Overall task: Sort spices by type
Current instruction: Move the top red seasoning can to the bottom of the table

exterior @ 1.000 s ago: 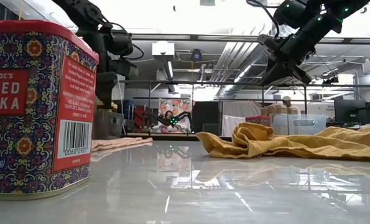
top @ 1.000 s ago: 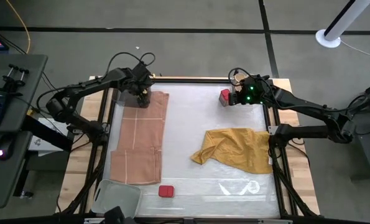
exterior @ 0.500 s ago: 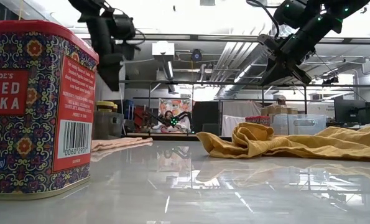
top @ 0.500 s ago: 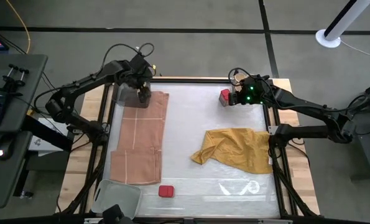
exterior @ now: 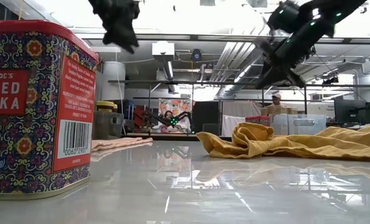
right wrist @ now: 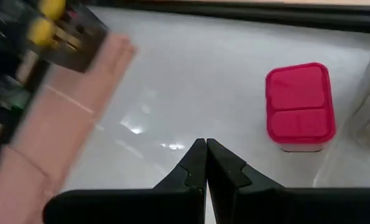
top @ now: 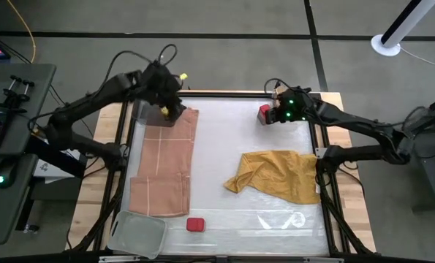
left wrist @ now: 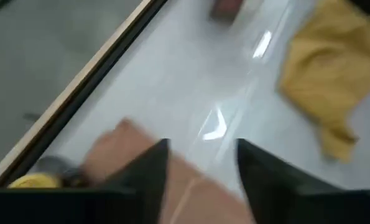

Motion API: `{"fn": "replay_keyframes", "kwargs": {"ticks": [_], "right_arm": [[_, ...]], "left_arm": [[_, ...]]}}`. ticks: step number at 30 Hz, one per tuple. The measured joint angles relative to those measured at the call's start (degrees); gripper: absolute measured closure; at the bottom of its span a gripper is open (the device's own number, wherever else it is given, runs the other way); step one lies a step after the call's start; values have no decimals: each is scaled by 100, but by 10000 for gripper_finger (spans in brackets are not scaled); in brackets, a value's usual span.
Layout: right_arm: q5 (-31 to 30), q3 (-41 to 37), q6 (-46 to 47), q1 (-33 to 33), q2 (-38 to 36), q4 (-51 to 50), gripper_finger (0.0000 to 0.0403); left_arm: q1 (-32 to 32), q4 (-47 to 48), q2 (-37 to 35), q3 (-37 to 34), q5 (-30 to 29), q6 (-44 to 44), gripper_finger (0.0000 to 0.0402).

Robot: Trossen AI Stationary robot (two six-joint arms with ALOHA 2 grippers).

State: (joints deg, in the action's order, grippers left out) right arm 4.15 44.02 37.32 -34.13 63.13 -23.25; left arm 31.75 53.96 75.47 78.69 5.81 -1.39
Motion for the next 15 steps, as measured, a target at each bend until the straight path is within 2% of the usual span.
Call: {"fn": "replay_keyframes", "kwargs": {"ticks": [3,5,10,15], "right_arm": [[-214,311,-491,2,556,-224,403],[-476,637,-876,2,950,-423,403],[-1461,1524,-1502,-47,1913,-1519,403],[-1812,2151,-1814,29,2546,-1927,403]], "left_arm": [[-678,-660,-445,-396,-216,-476,349],[-1139,-1218,-756,-715,-488,-946,385],[-2336,-2568,-1408,-1424,-1251,-1797,398],[-3013,-3194,-1828,-1532,-1943,-1930,400]]}}
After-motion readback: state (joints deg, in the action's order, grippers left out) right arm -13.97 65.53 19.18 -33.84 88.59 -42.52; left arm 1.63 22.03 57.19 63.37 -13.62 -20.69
